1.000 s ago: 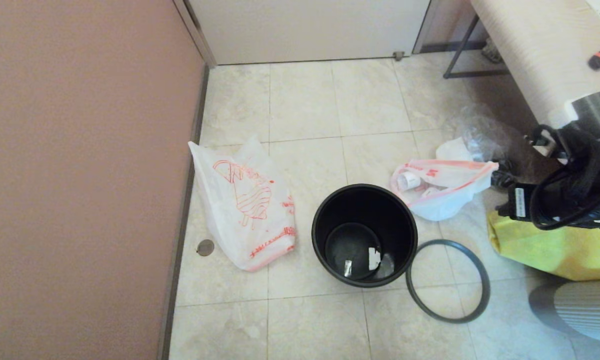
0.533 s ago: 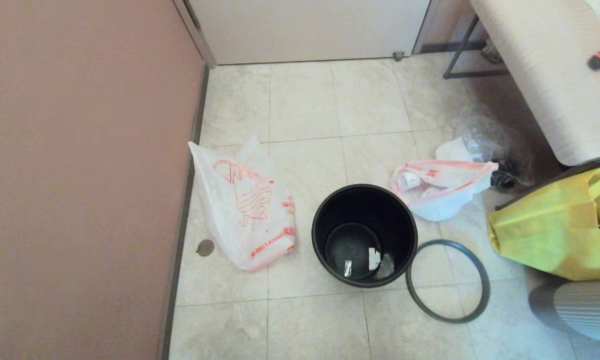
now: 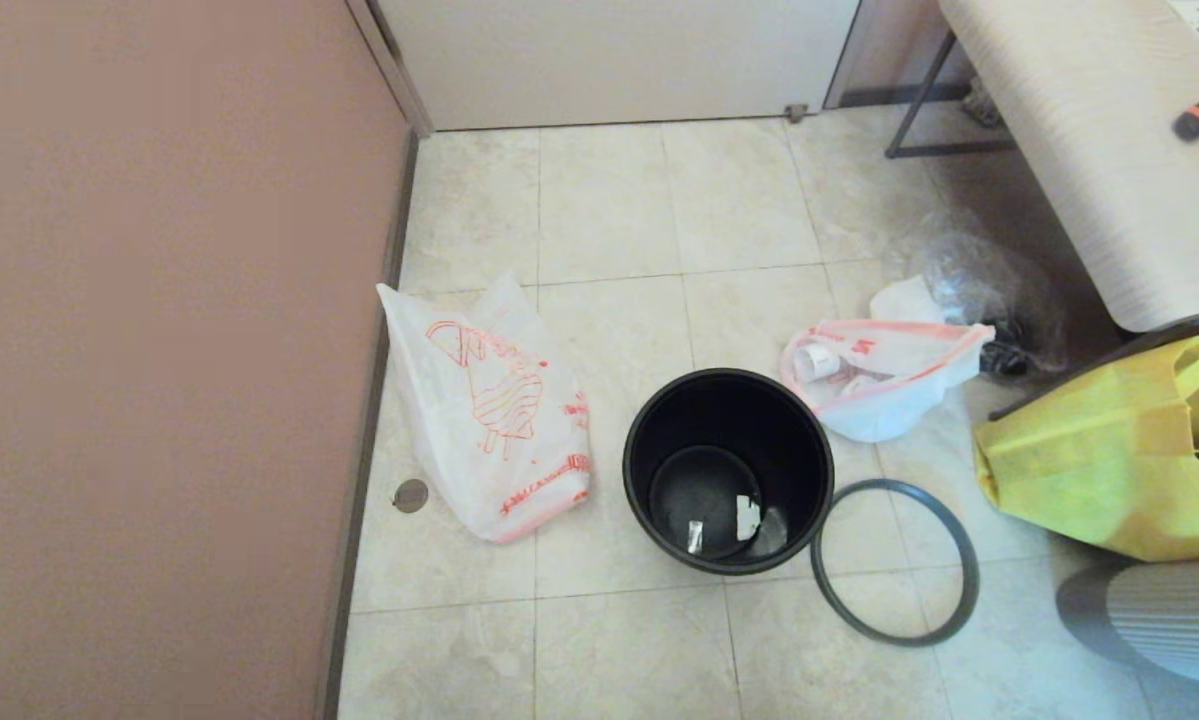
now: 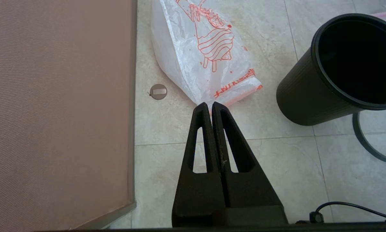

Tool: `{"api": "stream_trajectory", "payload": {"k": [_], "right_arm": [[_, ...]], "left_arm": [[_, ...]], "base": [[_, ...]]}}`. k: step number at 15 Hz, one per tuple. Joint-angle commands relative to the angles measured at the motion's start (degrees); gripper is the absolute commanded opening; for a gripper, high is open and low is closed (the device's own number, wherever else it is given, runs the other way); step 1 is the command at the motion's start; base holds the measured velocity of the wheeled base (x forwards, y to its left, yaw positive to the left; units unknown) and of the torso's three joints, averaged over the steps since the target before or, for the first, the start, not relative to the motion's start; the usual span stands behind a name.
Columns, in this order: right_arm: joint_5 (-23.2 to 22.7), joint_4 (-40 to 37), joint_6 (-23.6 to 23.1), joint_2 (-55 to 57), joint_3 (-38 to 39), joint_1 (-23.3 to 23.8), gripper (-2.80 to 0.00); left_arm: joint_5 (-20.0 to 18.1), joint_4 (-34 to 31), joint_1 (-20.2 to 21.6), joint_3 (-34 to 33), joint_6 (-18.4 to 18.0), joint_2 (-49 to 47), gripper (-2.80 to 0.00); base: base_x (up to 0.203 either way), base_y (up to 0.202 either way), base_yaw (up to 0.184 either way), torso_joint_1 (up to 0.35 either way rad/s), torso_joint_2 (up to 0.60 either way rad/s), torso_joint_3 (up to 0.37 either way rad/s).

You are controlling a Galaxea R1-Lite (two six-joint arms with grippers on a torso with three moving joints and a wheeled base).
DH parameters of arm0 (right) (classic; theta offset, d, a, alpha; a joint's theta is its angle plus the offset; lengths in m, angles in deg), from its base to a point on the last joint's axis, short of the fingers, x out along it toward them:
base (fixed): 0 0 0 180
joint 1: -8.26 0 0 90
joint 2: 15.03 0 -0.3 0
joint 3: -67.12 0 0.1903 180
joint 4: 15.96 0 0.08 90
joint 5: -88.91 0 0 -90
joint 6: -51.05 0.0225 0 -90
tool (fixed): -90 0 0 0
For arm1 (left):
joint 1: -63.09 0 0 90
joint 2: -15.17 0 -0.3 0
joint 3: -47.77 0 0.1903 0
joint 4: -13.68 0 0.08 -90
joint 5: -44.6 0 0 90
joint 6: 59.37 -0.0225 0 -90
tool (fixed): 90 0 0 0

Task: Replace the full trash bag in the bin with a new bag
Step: Pick up a new trash bag

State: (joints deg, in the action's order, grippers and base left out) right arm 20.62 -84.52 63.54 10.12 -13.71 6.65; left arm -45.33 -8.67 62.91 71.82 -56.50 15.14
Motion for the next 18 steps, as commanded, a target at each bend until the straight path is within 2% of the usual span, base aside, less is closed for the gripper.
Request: {"api": "stream_trajectory", "payload": {"k": [1, 4, 6, 7, 9, 11, 12, 14, 15, 16, 18], "right_arm": [[-0.2, -2.5, -2.8, -10.6, 0.9, 1.6, -2.8], [-1.3, -4.6, -6.4, -18.1, 4.9, 1.7, -2.8], [-4.9, -4.6, -8.5, -23.8, 11.9, 1.7, -2.8], [-6.4, -3.9, -7.7, -25.1, 15.7, 1.7, -2.8], [-9.6, 3.2, -1.0, -25.1, 21.8, 1.7, -2.8], [-12.2, 11.9, 0.3, -25.1, 31.0, 1.7, -2.8], [-13.1, 18.7, -0.1, -25.1, 36.8, 1.7, -2.8], [-14.5, 33.8, -3.1, -25.1, 48.3, 1.7, -2.8], [-15.3, 42.0, -6.4, -25.1, 53.0, 1.7, -2.8], [-17.1, 47.0, -10.4, -25.1, 55.4, 1.7, -2.8], [-20.3, 47.4, -18.1, -25.1, 56.3, 1.7, -2.8]], "left_arm": [[0.0, 0.0, 0.0, 0.0, 0.0, 0.0, -2.8], [0.0, 0.0, 0.0, 0.0, 0.0, 0.0, -2.8], [0.0, 0.0, 0.0, -0.1, 0.1, 0.0, -2.8], [0.0, 0.0, 0.0, 0.0, 0.1, 0.0, -2.8], [0.0, 0.1, 0.0, -0.1, 0.1, 0.0, -2.8], [0.0, 0.1, 0.0, -0.1, 0.1, 0.0, -2.8], [0.0, 0.0, 0.0, -0.1, 0.1, 0.0, -2.8], [0.0, 0.1, 0.0, -0.1, 0.1, 0.0, -2.8], [0.0, 0.1, 0.0, -0.1, 0.1, 0.0, -2.8], [0.0, 0.1, 0.0, 0.0, 0.1, 0.0, -2.8], [0.0, 0.1, 0.0, -0.1, 0.1, 0.0, -2.8]], "base": [[0.0, 0.0, 0.0, 0.0, 0.0, 0.0], [0.0, 0.0, 0.0, 0.0, 0.0, 0.0], [0.0, 0.0, 0.0, 0.0, 0.0, 0.0], [0.0, 0.0, 0.0, 0.0, 0.0, 0.0], [0.0, 0.0, 0.0, 0.0, 0.0, 0.0], [0.0, 0.0, 0.0, 0.0, 0.0, 0.0], [0.0, 0.0, 0.0, 0.0, 0.0, 0.0], [0.0, 0.0, 0.0, 0.0, 0.0, 0.0], [0.0, 0.0, 0.0, 0.0, 0.0, 0.0], [0.0, 0.0, 0.0, 0.0, 0.0, 0.0], [0.0, 0.0, 0.0, 0.0, 0.0, 0.0]]}}
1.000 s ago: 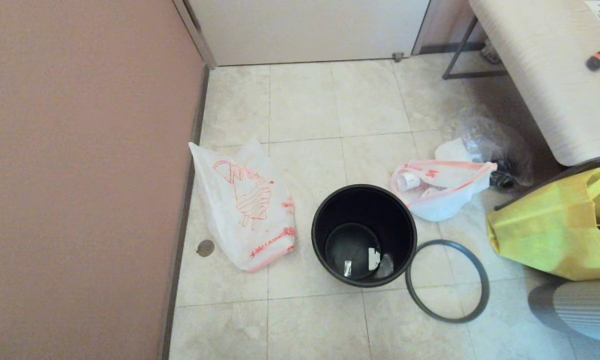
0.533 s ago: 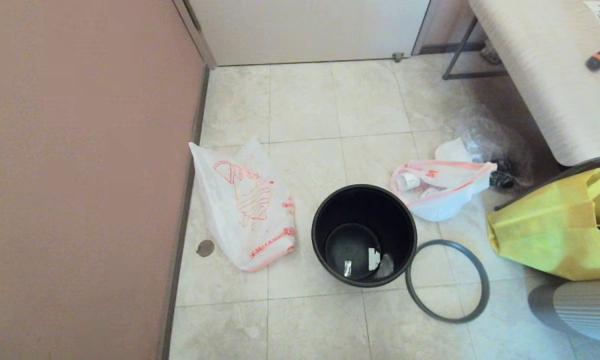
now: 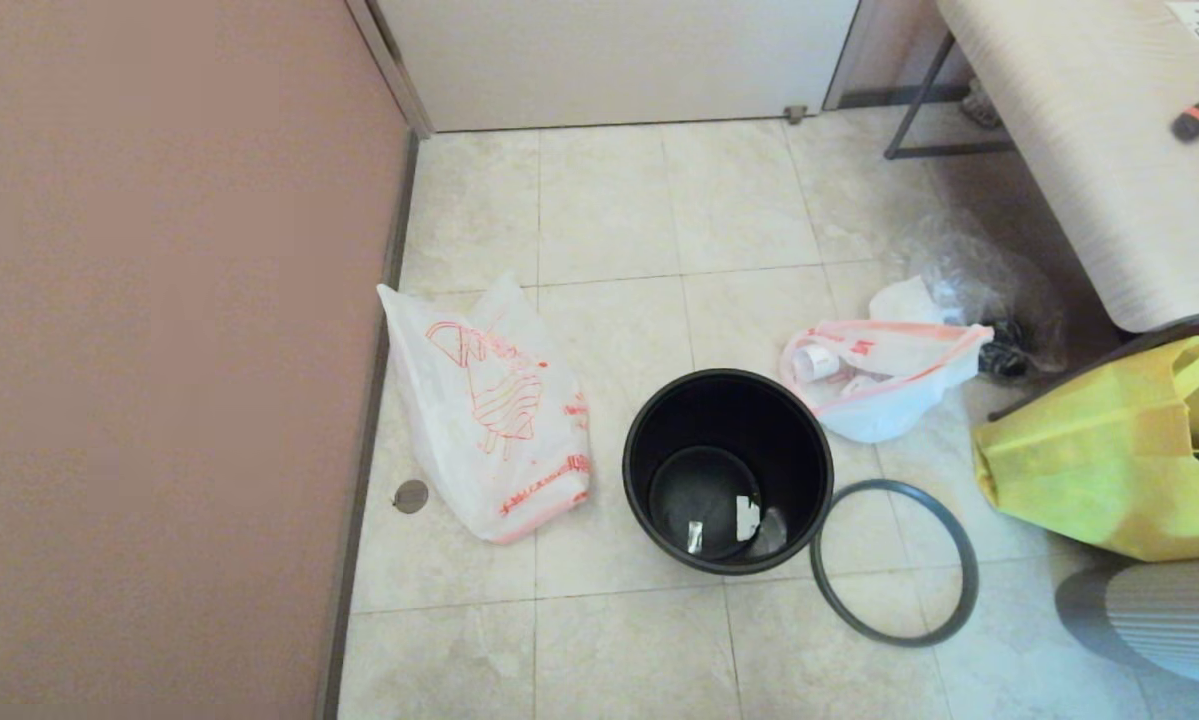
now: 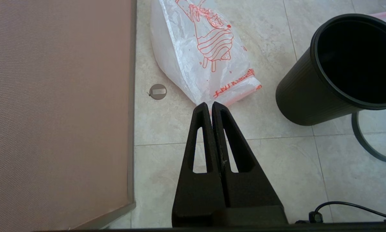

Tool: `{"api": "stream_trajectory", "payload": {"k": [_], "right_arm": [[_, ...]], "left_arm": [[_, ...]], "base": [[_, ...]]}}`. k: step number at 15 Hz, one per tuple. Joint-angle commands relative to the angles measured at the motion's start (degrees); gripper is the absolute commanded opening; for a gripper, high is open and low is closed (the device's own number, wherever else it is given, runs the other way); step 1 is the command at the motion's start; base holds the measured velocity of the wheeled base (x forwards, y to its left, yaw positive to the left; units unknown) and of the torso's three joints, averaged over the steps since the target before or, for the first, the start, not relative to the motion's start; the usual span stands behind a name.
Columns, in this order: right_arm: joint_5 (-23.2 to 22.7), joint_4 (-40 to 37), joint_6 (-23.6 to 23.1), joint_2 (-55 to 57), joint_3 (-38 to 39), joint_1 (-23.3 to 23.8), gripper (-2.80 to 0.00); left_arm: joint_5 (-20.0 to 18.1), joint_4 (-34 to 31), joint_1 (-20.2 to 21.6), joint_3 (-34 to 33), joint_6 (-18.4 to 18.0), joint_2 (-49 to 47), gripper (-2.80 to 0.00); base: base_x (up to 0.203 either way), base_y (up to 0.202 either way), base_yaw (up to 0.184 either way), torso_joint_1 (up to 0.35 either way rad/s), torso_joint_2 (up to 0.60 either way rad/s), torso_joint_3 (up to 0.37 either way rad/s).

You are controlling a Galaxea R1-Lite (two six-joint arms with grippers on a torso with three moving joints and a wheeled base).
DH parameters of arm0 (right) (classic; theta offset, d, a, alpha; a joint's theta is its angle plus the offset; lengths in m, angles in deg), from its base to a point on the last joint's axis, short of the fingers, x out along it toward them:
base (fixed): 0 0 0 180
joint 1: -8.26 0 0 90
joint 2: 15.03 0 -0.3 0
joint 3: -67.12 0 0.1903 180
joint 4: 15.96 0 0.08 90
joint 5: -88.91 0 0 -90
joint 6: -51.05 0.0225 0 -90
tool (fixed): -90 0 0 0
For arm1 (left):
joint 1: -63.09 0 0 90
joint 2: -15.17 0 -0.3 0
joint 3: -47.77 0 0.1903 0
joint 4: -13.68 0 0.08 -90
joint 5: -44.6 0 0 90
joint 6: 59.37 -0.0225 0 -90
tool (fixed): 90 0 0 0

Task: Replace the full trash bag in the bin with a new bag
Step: Pick up a new trash bag

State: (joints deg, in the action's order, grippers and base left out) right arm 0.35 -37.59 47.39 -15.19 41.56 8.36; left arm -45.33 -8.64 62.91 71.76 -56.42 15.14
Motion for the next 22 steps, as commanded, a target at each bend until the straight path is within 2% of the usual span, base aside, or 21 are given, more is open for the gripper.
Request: {"api": "stream_trajectory", "payload": {"k": [1, 3, 6, 9, 22], "right_arm": [[-1.7, 0.5, -4.0, 0.2, 1.5, 0.0, -2.8], [-4.1, -1.2, -4.0, 0.2, 2.1, 0.0, -2.8], [-2.9, -2.3, 0.8, 0.2, 1.9, 0.0, -2.8], [-2.6, -2.3, 3.1, 0.2, 1.8, -0.1, -2.8], [-2.3, -2.3, 3.1, 0.2, 1.9, -0.1, -2.8]], "left_arm": [[0.0, 0.0, 0.0, 0.0, 0.0, 0.0, -2.8], [0.0, 0.0, 0.0, 0.0, 0.0, 0.0, -2.8], [0.0, 0.1, 0.0, 0.0, 0.0, 0.0, -2.8], [0.0, 0.0, 0.0, 0.0, 0.0, 0.0, -2.8], [0.0, 0.0, 0.0, 0.0, 0.0, -0.1, -2.8]], "base": [[0.0, 0.0, 0.0, 0.0, 0.0, 0.0], [0.0, 0.0, 0.0, 0.0, 0.0, 0.0], [0.0, 0.0, 0.0, 0.0, 0.0, 0.0], [0.0, 0.0, 0.0, 0.0, 0.0, 0.0], [0.0, 0.0, 0.0, 0.0, 0.0, 0.0]]}}
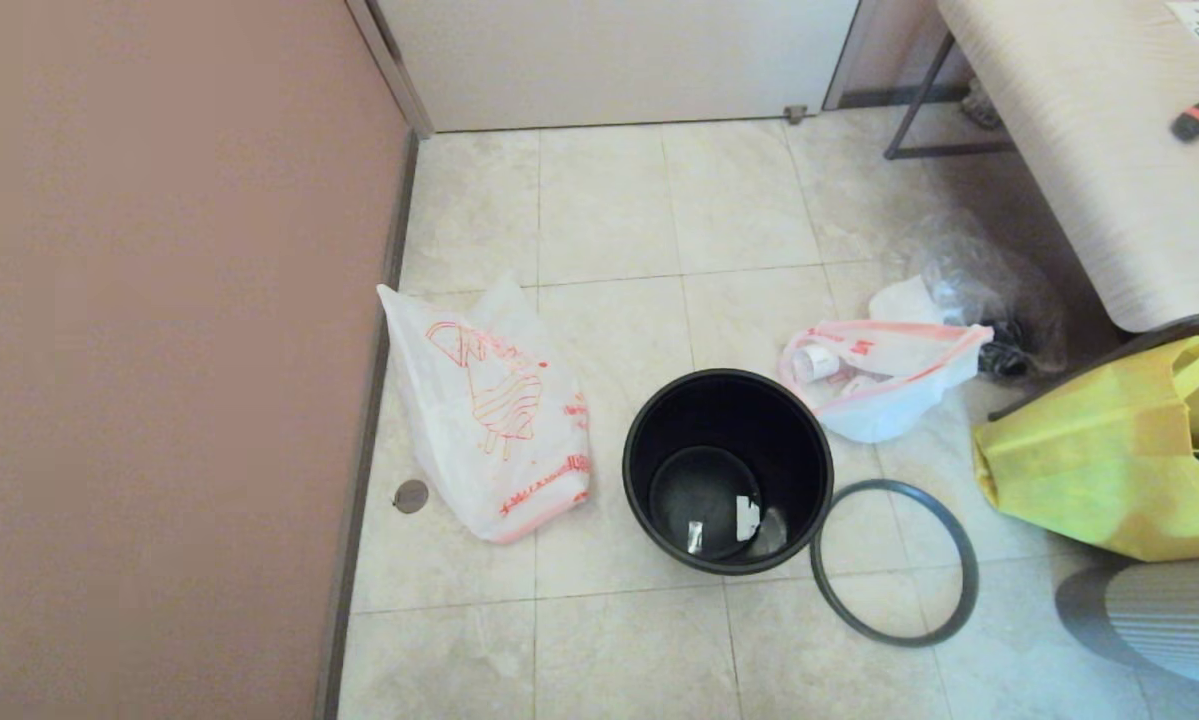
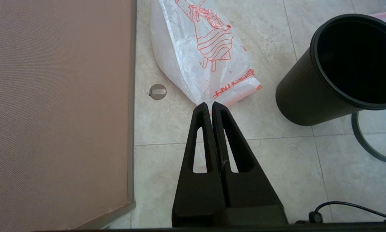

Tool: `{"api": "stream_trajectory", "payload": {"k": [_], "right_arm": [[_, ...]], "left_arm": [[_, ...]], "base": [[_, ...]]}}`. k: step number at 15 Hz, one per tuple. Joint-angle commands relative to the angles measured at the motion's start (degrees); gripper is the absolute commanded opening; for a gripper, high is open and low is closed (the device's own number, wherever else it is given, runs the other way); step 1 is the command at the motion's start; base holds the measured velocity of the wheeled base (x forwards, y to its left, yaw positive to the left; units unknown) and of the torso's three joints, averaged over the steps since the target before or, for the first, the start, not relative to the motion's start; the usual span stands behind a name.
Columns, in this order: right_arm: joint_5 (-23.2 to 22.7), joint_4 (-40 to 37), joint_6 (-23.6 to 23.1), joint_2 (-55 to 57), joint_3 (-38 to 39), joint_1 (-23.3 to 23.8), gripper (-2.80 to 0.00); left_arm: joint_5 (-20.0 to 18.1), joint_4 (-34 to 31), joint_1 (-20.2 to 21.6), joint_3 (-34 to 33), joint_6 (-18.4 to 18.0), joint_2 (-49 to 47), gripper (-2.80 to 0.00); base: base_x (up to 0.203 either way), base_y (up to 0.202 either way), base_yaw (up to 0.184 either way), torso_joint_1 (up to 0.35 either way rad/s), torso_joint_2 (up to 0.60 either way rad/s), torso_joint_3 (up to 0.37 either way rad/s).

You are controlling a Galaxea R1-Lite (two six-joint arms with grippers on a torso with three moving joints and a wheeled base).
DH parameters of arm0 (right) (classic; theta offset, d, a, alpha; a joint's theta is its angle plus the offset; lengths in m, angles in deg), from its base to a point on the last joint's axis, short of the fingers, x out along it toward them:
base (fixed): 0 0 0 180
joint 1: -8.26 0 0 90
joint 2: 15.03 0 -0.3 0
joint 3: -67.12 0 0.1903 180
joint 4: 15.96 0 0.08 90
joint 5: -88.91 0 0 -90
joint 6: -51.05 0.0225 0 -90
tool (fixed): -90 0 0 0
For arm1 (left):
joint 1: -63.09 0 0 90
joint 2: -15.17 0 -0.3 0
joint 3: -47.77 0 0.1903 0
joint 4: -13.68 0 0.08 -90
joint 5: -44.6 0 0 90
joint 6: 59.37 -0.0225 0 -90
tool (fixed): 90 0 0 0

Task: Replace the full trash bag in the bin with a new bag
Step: Pick up a new trash bag

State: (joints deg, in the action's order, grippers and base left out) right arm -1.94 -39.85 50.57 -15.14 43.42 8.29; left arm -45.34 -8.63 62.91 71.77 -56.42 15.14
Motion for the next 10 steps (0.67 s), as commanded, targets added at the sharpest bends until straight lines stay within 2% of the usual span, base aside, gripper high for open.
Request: {"api": "stream_trajectory", "payload": {"k": [1, 10], "right_arm": [[0.0, 0.0, 0.0, 0.2, 0.0, 0.0, -2.8], [0.0, 0.0, 0.0, 0.2, 0.1, 0.0, -2.8]], "left_arm": [[0.0, 0.0, 0.0, 0.0, 0.0, 0.0, -2.8], [0.6, 0.1, 0.0, 0.0, 0.7, -0.1, -2.8]], "base": [[0.0, 0.0, 0.0, 0.0, 0.0, 0.0], [0.0, 0.0, 0.0, 0.0, 0.0, 0.0]]}}
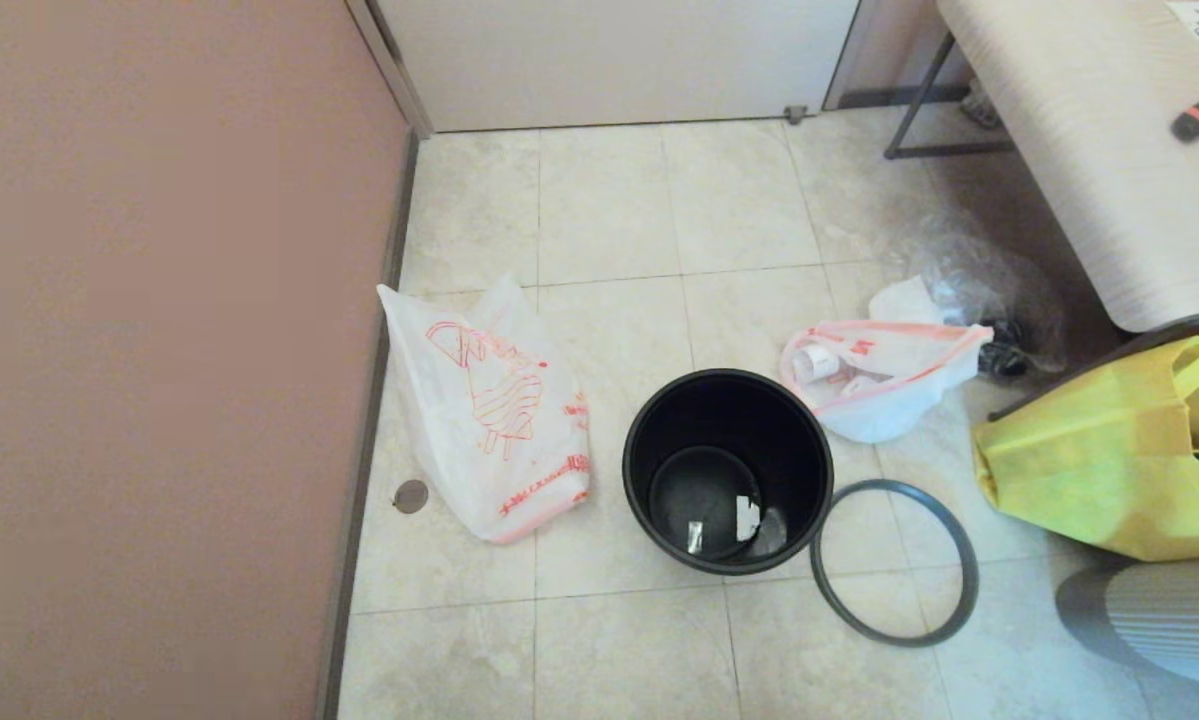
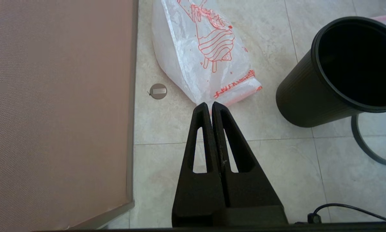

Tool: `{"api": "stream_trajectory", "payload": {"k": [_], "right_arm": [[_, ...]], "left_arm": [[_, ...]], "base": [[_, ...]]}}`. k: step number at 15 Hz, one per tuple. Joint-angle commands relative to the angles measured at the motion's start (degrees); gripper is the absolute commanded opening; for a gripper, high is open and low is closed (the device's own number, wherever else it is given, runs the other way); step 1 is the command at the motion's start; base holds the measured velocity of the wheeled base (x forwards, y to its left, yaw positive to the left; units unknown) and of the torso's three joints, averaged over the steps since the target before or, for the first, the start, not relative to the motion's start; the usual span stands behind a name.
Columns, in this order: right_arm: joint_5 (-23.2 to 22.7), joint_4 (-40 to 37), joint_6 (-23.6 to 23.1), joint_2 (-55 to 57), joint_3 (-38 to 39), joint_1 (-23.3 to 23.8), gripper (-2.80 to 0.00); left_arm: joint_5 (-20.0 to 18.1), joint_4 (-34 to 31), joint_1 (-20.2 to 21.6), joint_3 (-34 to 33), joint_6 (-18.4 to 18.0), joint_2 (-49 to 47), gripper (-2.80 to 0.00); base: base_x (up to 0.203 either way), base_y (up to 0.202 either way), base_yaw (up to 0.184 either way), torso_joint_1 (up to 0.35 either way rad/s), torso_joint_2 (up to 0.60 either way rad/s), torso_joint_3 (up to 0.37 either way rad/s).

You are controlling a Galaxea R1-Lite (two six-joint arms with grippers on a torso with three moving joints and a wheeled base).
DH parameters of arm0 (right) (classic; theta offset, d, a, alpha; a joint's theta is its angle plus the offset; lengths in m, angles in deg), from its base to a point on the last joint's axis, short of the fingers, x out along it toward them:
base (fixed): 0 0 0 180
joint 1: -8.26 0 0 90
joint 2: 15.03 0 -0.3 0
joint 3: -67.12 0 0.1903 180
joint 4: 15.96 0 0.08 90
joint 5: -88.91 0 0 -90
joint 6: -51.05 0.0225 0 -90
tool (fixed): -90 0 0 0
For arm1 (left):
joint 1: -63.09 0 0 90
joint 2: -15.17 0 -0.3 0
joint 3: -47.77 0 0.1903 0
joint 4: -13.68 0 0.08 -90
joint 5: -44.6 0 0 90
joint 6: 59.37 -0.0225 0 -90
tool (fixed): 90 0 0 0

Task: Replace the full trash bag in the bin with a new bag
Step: Pick up a new trash bag

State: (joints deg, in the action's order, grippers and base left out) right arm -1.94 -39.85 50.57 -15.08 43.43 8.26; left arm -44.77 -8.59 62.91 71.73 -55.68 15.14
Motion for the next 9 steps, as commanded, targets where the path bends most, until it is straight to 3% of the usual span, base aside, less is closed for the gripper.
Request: {"api": "stream_trajectory", "payload": {"k": [1, 4, 6, 9], "right_arm": [[0.0, 0.0, 0.0, 0.1, 0.0, 0.1, -2.8], [0.0, 0.0, 0.0, 0.1, 0.0, 0.0, -2.8], [0.0, 0.0, 0.0, 0.1, 0.0, 0.0, -2.8], [0.0, 0.0, 0.0, 0.1, 0.0, 0.0, -2.8]], "left_arm": [[0.1, 0.2, 0.0, -0.1, 0.2, 0.0, -2.8], [-0.1, 0.2, 0.0, -0.1, -1.6, 0.0, -2.8], [0.1, 0.4, 0.2, 0.3, -5.0, 0.0, -2.8], [0.2, 0.2, 0.1, 6.1, -5.0, -3.2, -2.8]], "base": [[0.0, 0.0, 0.0, 0.0, 0.0, 0.0], [0.0, 0.0, 0.0, 0.0, 0.0, 0.0], [0.0, 0.0, 0.0, 0.0, 0.0, 0.0], [0.0, 0.0, 0.0, 0.0, 0.0, 0.0]]}}
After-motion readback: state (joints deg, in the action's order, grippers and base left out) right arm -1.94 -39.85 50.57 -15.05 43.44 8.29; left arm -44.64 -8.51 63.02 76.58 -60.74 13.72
